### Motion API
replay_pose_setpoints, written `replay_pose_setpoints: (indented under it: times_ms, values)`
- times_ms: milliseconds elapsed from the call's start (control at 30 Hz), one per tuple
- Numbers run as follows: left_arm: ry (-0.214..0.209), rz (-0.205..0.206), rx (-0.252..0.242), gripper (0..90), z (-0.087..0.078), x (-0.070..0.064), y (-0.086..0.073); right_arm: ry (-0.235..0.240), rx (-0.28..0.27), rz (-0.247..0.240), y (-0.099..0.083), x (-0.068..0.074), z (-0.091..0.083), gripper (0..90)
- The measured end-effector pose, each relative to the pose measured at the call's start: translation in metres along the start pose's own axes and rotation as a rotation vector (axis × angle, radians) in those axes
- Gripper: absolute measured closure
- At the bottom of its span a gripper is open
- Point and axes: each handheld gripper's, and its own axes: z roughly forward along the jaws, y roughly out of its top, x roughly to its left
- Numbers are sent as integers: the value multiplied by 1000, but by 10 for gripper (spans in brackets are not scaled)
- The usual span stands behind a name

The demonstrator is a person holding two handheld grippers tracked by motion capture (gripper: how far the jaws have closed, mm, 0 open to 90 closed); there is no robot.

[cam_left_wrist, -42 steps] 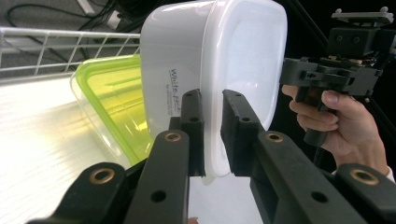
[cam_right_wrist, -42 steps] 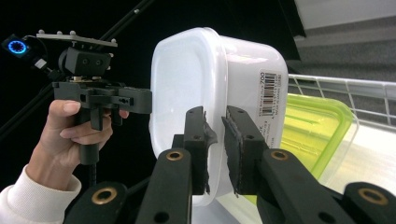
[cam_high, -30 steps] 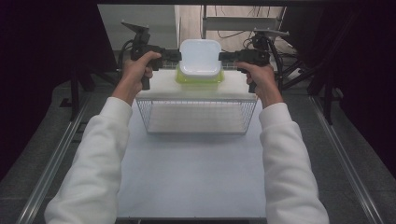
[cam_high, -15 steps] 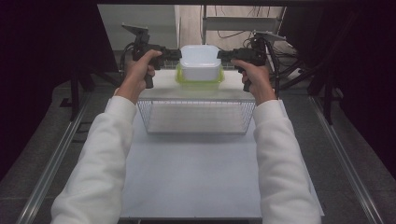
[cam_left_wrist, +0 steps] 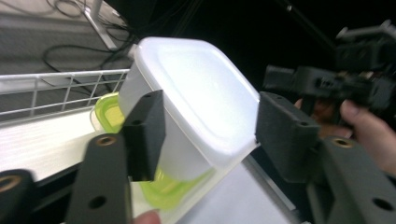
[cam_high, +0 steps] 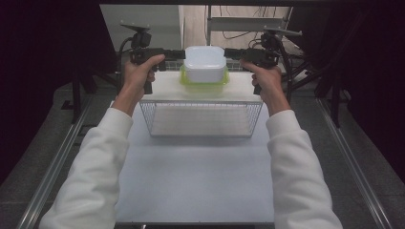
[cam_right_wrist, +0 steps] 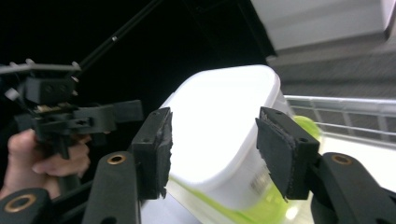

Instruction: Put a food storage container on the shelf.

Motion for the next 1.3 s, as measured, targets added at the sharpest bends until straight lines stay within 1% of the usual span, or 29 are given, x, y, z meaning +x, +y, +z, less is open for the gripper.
replay_pose_setpoints:
  times_ms: [100, 133, 167, 200, 300, 333, 367, 400, 433, 467, 500, 533, 567, 600, 633, 667, 700, 733, 767, 833, 933, 1000, 1033, 1100, 1133, 1167, 1200, 1233, 1300]
  values:
    - [8, 51, -4, 348, -12, -9, -10, -5, -9, -70, -7, 5, -17, 429]
    - [25, 79, -3, 334, -17, -11, -15, -9, -6, -89, -10, 7, -23, 420]
    - [35, 95, -6, 324, -20, -13, -18, -15, -4, -118, -15, 9, -29, 411]
    - [47, 111, -11, 321, -24, -15, -22, -18, -2, -135, -17, 10, -33, 403]
    - [44, 148, -4, 311, -35, -19, -36, -28, 15, -183, -30, 13, -47, 387]
    - [48, 165, 2, 306, -38, -22, -41, -34, 24, -210, -39, 15, -56, 375]
    - [47, 179, 5, 306, -41, -24, -46, -34, 24, -210, -39, 15, -56, 375]
    - [47, 208, 17, 304, -48, -28, -57, -37, 34, -225, -49, 14, -63, 369]
    - [47, 208, 17, 304, -48, -28, -57, -37, 34, -225, -49, 14, -63, 369]
    - [49, 220, 21, 304, -50, -30, -62, -45, 48, -243, -60, 12, -70, 368]
    - [47, 226, 27, 304, -52, -31, -68, -45, 48, -243, -60, 12, -70, 368]
    - [52, 235, 36, 303, -54, -33, -74, -43, 56, -260, -71, 11, -77, 367]
    - [57, 238, 37, 303, -55, -33, -80, -43, 56, -260, -71, 11, -77, 367]
    - [54, 234, 39, 304, -56, -34, -86, -46, 68, -273, -83, 8, -83, 365]
    - [48, 234, 46, 304, -57, -34, -92, -46, 68, -273, -83, 8, -83, 365]
    - [47, 242, 52, 303, -57, -35, -99, -61, 78, -283, -89, 7, -85, 364]
    - [56, 249, 66, 304, -57, -36, -105, -65, 82, -291, -95, 6, -87, 362]
    - [58, 258, 78, 305, -57, -37, -113, -67, 92, -308, -107, 5, -92, 358]
    - [55, 257, 85, 305, -57, -36, -119, -67, 92, -308, -107, 5, -92, 358]
    - [73, 274, 112, 306, -55, -36, -134, -71, 101, -327, -119, 6, -97, 355]
    - [57, 256, 122, 307, -54, -31, -157, -59, 113, -340, -138, 7, -104, 351]
    - [63, 253, 134, 308, -52, -29, -169, -66, 130, -358, -156, 7, -109, 347]
    - [67, 250, 140, 308, -51, -28, -175, -66, 130, -358, -156, 7, -109, 347]
    - [74, 245, 150, 311, -49, -25, -188, -82, 142, -366, -169, 5, -111, 345]
    - [86, 250, 160, 310, -47, -24, -194, -87, 152, -363, -182, 2, -112, 343]
    - [105, 260, 173, 310, -47, -23, -200, -87, 152, -363, -182, 2, -112, 343]
    - [116, 264, 179, 312, -46, -21, -206, -87, 155, -354, -195, -3, -112, 341]
    - [107, 251, 178, 312, -46, -19, -212, -87, 155, -354, -195, -3, -112, 341]
    - [97, 231, 183, 312, -46, -15, -225, -89, 159, -346, -207, -9, -113, 339]
